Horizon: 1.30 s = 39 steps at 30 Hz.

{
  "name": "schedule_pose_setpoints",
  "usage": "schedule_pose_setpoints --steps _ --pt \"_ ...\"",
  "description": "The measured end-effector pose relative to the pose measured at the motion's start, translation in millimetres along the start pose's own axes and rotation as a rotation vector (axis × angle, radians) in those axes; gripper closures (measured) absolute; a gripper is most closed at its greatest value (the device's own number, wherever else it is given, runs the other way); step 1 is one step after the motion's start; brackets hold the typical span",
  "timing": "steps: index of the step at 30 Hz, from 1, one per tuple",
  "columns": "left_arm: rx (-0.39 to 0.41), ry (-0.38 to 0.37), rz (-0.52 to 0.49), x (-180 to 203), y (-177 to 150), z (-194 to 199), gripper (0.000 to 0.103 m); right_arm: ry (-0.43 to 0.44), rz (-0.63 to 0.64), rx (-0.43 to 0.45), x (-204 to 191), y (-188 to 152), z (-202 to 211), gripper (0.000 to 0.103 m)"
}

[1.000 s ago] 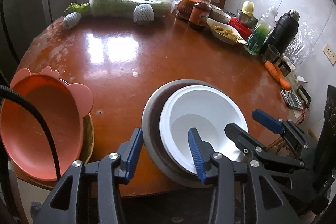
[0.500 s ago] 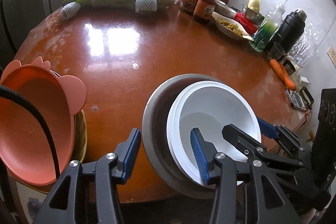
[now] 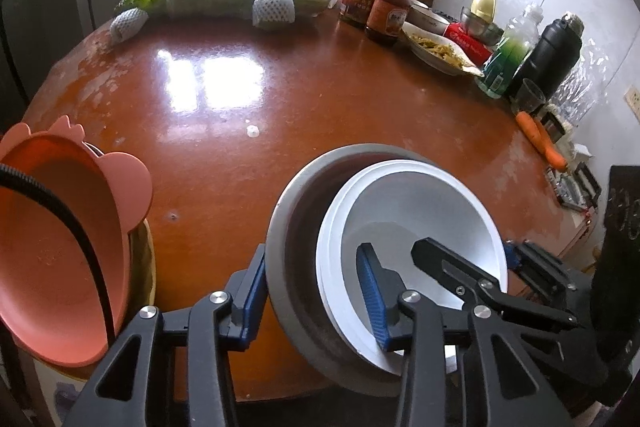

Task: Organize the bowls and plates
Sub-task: 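Close the right gripper on the steel bowl's rim, then lift the nested steel bowl and carry it over the pink bowl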

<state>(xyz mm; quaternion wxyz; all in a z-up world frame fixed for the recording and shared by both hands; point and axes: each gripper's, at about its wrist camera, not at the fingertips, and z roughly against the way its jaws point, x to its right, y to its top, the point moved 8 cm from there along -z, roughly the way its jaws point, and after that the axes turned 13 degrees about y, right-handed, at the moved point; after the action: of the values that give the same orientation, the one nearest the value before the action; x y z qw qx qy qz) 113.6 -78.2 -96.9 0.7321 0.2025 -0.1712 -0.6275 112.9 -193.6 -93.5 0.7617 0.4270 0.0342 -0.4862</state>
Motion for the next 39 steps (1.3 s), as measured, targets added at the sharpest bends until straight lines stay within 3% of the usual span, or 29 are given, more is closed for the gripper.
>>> schedule_pose_setpoints --steps 13,26,39 --pt "0.020 0.000 -0.006 0 2 6 0.061 -0.049 0.025 0.034 1 5 7 0.060" --pt "0.068 -0.005 0.010 -5 8 28 0.061 -0.041 0.034 0.065 -11 15 18 0.061" --pt "0.144 0.008 0.044 -29 16 62 0.061 -0.030 0.096 0.097 -48 30 31 0.061"
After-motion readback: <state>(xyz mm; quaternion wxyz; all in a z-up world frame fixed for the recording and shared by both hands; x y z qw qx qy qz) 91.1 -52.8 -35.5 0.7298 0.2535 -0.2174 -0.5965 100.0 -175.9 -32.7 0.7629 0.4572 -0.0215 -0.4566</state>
